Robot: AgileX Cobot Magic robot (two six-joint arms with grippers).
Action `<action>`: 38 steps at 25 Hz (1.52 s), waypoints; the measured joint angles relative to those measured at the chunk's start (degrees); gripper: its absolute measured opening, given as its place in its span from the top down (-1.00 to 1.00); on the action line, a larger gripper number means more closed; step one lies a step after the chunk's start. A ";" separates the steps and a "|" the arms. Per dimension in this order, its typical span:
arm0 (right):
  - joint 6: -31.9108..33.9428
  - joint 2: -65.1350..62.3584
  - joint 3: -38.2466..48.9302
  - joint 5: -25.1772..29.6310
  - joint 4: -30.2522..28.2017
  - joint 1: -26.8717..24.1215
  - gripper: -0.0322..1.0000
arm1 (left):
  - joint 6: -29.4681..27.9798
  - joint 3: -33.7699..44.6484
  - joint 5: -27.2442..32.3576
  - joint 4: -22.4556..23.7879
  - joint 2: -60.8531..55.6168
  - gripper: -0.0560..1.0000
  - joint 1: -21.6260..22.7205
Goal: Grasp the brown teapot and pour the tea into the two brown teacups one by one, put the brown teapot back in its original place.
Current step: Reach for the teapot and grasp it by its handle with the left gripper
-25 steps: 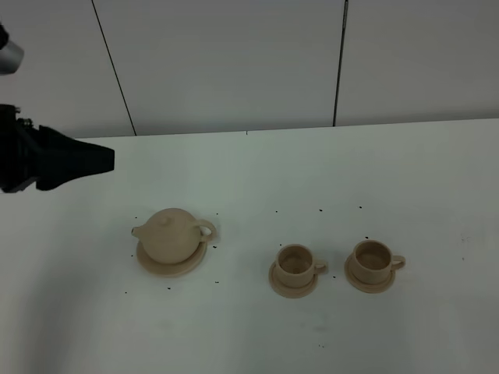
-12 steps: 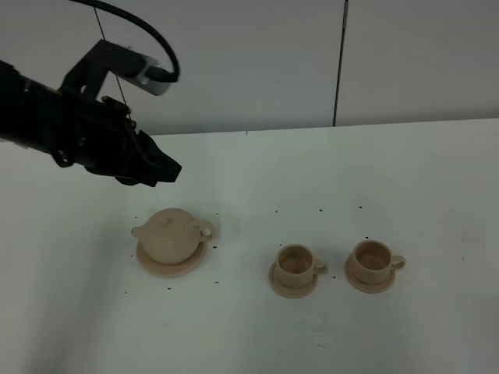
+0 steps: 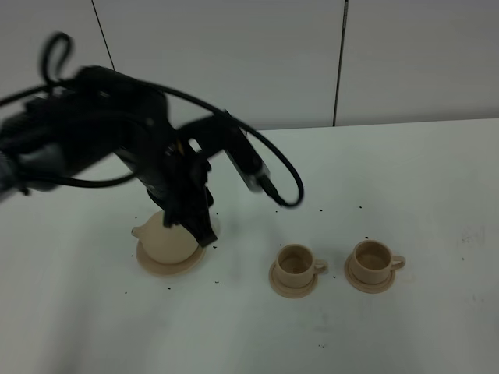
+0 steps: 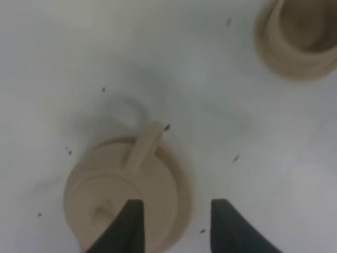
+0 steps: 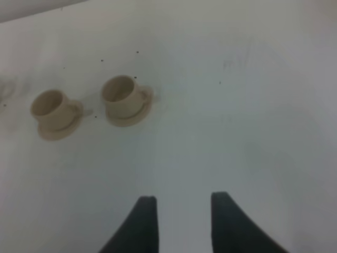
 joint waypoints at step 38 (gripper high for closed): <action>0.00 0.00 0.00 0.00 0.00 0.00 0.46 | 4.99 -5.12 -4.37 5.78 13.63 0.19 0.69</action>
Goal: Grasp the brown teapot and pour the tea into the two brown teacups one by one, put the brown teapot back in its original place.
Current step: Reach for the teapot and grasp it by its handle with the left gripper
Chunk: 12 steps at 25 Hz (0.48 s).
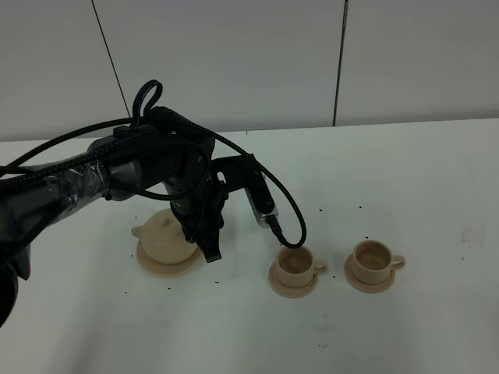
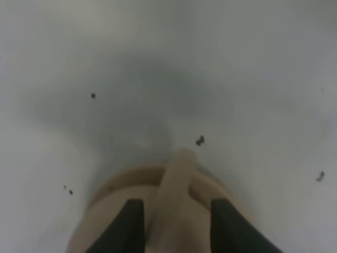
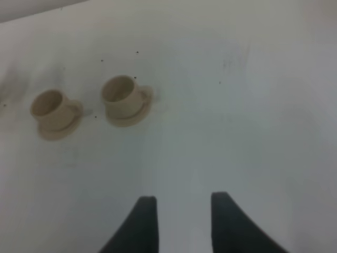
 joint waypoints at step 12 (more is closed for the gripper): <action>0.00 0.00 0.00 0.00 0.00 0.00 0.46 | 0.71 -0.04 -1.60 -1.13 0.43 0.19 0.00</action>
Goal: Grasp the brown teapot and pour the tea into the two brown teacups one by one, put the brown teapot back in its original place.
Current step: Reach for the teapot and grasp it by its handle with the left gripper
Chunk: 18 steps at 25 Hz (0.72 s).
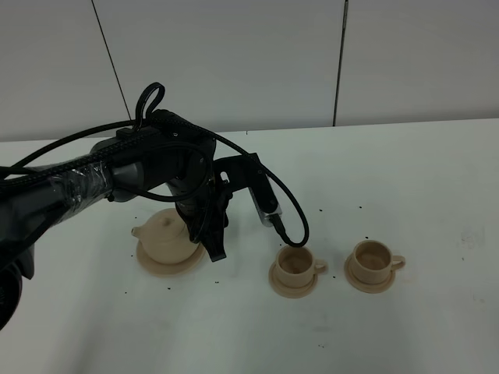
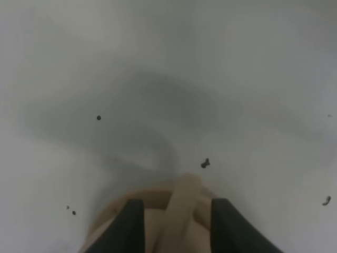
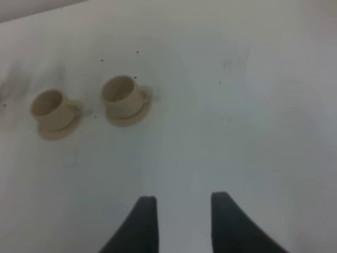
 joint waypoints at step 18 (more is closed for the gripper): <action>0.00 0.00 0.00 0.00 0.00 0.00 0.46 | 2.46 0.00 3.32 -3.31 0.00 0.19 0.00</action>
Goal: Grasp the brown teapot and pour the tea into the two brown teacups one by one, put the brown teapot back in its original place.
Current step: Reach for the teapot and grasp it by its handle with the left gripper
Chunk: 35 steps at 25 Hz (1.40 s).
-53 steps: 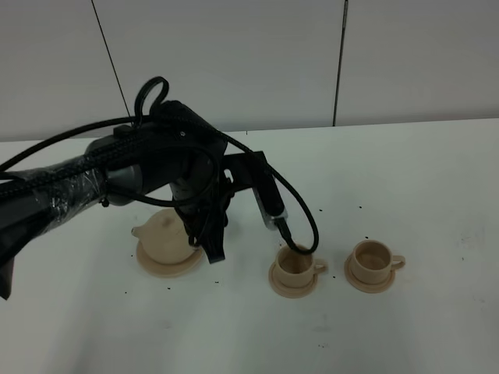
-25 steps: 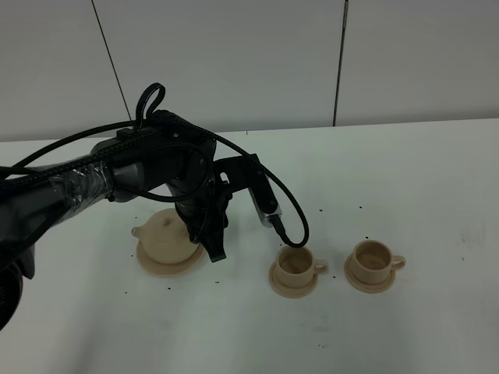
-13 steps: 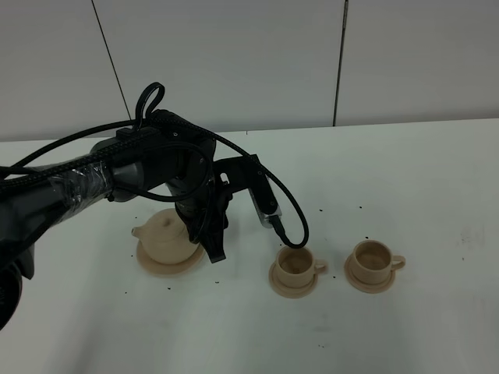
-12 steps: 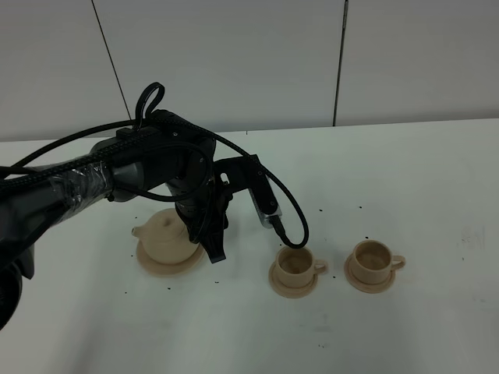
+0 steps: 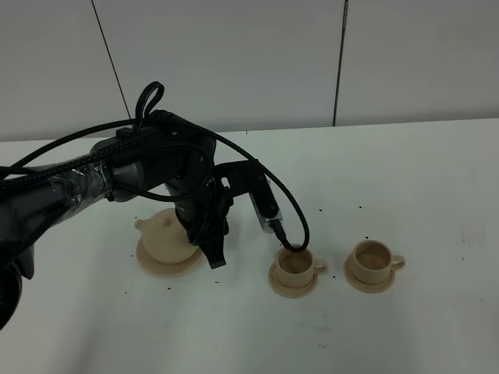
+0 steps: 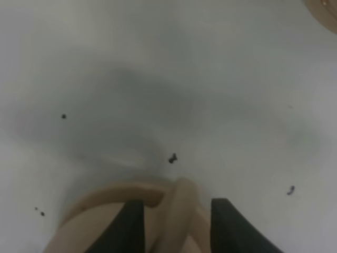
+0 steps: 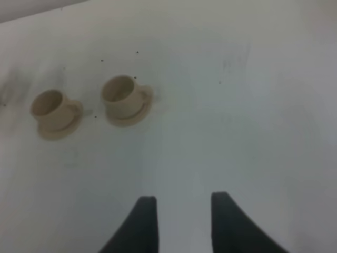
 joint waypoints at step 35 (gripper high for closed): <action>0.00 0.00 0.00 0.00 0.00 0.00 0.46 | 2.80 -0.38 8.82 -1.08 -1.39 0.19 0.00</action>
